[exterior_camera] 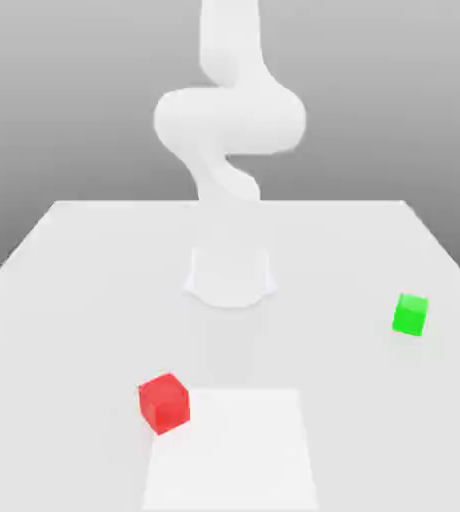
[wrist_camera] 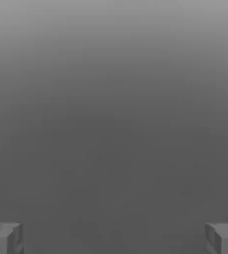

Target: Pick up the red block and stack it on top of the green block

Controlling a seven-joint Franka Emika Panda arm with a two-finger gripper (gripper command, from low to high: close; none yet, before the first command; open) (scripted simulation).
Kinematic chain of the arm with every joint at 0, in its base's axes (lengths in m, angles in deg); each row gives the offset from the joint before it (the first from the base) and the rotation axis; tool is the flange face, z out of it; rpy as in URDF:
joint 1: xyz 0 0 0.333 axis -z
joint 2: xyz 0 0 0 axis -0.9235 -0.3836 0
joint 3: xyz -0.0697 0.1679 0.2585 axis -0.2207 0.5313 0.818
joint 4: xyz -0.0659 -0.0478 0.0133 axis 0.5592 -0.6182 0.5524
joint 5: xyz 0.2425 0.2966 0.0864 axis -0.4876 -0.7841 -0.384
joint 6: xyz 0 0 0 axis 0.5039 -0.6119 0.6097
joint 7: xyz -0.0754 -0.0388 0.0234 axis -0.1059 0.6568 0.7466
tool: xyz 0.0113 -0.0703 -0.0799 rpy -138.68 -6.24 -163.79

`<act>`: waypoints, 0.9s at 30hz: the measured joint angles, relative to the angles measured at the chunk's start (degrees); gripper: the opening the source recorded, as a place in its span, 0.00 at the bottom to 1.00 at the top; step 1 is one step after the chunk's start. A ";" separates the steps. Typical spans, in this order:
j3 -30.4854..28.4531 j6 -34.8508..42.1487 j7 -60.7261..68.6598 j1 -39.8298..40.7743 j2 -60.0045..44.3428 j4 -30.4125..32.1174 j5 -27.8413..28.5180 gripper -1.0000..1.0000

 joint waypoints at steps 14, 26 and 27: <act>4.18 -18.85 -28.63 14.15 -29.81 19.94 3.66 0.50; 1.08 -36.84 -37.01 14.67 -52.96 25.00 2.35 0.50; 0.62 -37.93 -37.18 14.29 -54.25 24.86 2.64 0.00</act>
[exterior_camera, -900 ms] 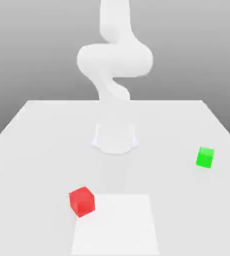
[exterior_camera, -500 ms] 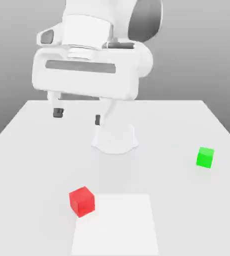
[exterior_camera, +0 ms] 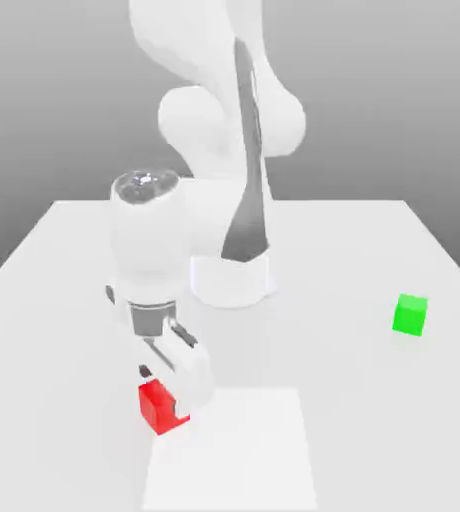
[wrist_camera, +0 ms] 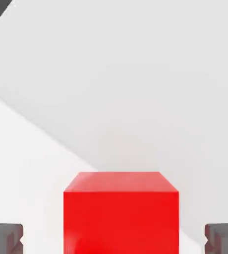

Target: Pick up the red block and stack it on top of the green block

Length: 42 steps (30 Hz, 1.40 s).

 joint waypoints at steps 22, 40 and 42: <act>10.91 16.78 8.55 -13.45 20.69 2.60 -8.78 0.00; 33.67 19.13 23.91 -54.08 26.61 5.86 -21.46 0.00; 34.64 16.97 22.97 -53.45 24.51 5.89 -19.95 0.00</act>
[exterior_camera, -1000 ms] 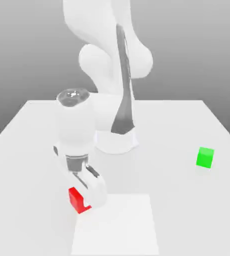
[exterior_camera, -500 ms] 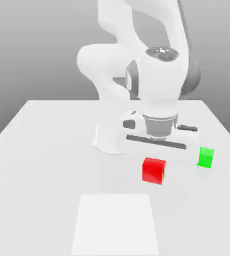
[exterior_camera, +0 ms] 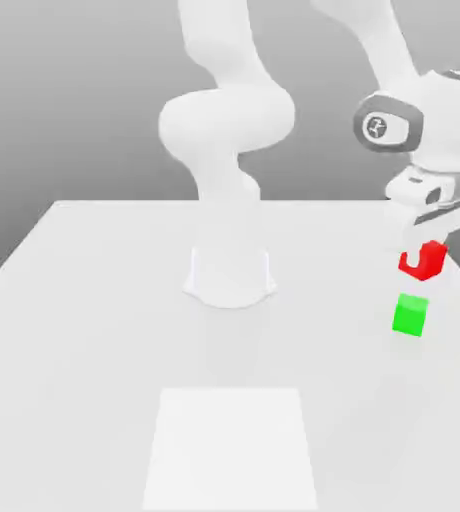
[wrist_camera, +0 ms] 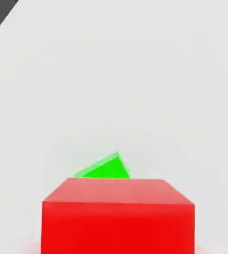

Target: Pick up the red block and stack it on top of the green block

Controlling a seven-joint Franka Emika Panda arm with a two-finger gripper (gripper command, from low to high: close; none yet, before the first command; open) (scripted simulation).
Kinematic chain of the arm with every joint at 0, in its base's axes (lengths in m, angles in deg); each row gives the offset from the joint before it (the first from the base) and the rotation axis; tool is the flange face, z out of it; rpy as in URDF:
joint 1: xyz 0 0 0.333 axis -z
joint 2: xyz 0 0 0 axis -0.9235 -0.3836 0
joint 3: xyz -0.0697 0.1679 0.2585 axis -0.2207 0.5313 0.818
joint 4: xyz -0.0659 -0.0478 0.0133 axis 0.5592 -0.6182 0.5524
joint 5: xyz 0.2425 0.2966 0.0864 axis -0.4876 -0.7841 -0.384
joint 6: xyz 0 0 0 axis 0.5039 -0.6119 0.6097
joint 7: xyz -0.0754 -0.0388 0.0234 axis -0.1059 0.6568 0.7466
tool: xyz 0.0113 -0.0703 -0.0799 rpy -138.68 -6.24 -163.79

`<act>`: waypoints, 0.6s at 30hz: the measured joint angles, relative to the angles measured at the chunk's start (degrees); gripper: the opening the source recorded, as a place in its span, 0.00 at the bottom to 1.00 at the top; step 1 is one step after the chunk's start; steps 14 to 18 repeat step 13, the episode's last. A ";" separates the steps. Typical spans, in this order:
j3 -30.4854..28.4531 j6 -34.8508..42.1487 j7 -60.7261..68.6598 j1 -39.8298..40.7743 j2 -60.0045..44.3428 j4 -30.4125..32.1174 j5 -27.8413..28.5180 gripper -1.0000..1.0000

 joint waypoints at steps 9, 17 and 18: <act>0.82 -10.25 -12.26 5.69 -11.72 0.01 17.73 0.00; -1.47 -12.06 -16.89 5.13 -14.37 -0.14 24.27 1.00; -1.47 -12.06 -16.89 5.13 -14.37 -0.14 24.27 1.00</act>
